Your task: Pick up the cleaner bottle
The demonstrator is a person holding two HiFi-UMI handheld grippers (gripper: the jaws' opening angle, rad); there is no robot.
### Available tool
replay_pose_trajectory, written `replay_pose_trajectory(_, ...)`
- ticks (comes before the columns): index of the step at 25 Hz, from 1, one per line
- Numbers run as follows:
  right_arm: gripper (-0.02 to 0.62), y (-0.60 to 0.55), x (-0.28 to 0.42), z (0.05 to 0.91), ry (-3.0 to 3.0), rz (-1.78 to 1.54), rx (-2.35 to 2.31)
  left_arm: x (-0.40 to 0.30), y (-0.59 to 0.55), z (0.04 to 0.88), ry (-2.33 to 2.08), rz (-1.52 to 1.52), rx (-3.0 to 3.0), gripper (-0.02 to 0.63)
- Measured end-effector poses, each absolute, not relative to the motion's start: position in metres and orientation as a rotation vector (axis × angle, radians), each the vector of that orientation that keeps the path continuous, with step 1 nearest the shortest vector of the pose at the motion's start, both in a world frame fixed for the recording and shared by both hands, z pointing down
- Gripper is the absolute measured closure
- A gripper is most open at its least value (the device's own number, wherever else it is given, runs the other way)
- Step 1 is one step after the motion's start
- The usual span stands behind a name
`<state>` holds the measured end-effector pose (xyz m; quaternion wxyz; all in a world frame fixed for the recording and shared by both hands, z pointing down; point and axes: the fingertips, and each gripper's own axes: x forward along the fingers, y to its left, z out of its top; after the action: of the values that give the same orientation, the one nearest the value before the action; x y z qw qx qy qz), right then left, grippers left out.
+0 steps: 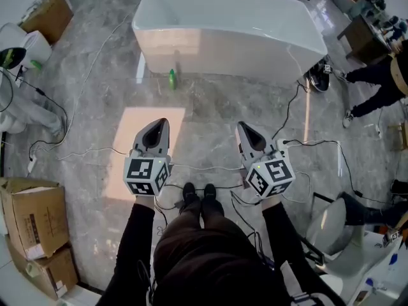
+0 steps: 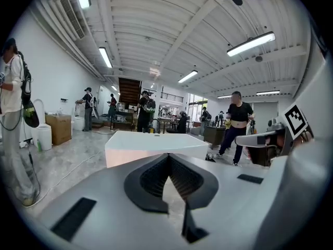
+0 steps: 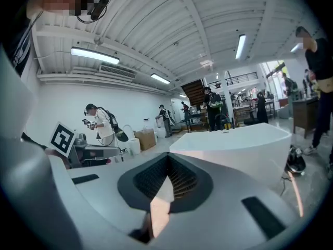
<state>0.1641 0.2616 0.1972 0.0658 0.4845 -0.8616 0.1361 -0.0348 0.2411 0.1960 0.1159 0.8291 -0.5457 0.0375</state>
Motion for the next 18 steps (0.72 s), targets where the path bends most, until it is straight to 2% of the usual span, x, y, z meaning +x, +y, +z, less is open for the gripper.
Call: replay_pose_trajectory(18, 0.594, 0.257, 0.144, 0.204, -2.564, 0.444, 1.502, -0.072, 0.233, 0.204, -1.586, 0.107, 2.434, 0.600)
